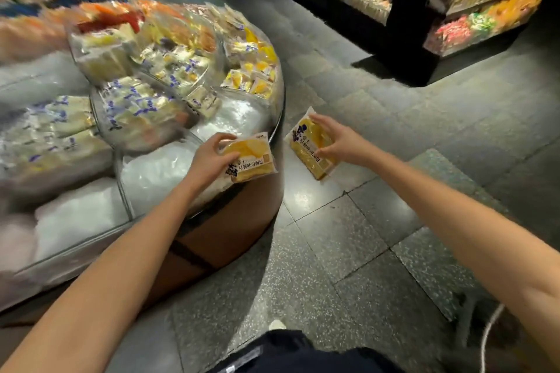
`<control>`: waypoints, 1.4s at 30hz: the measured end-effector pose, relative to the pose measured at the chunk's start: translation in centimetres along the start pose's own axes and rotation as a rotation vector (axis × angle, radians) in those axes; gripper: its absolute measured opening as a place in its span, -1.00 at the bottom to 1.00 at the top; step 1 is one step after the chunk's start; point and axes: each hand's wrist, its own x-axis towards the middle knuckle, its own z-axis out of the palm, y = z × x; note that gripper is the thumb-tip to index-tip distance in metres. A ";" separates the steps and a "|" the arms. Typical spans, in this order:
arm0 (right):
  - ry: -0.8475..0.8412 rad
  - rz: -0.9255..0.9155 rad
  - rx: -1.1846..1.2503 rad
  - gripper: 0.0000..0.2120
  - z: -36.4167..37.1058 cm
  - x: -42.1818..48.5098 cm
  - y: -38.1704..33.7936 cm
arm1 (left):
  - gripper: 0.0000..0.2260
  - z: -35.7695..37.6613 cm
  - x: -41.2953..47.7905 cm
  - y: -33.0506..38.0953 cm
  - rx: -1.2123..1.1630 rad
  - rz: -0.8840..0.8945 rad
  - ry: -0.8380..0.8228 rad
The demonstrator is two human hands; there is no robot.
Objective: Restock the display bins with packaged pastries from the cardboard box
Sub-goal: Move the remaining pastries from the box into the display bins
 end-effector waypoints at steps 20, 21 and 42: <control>-0.444 -0.247 -0.217 -0.21 16.6 27.1 -13.9 | -0.61 -20.9 4.3 -15.2 -0.097 -0.353 0.410; -0.470 -0.265 -0.236 -0.22 17.3 28.7 -14.2 | -0.60 -21.6 5.1 -15.9 -0.112 -0.370 0.419; -0.850 -0.346 -0.415 -0.23 23.0 45.9 -16.7 | -0.58 -25.0 15.3 -23.4 0.324 -0.504 0.298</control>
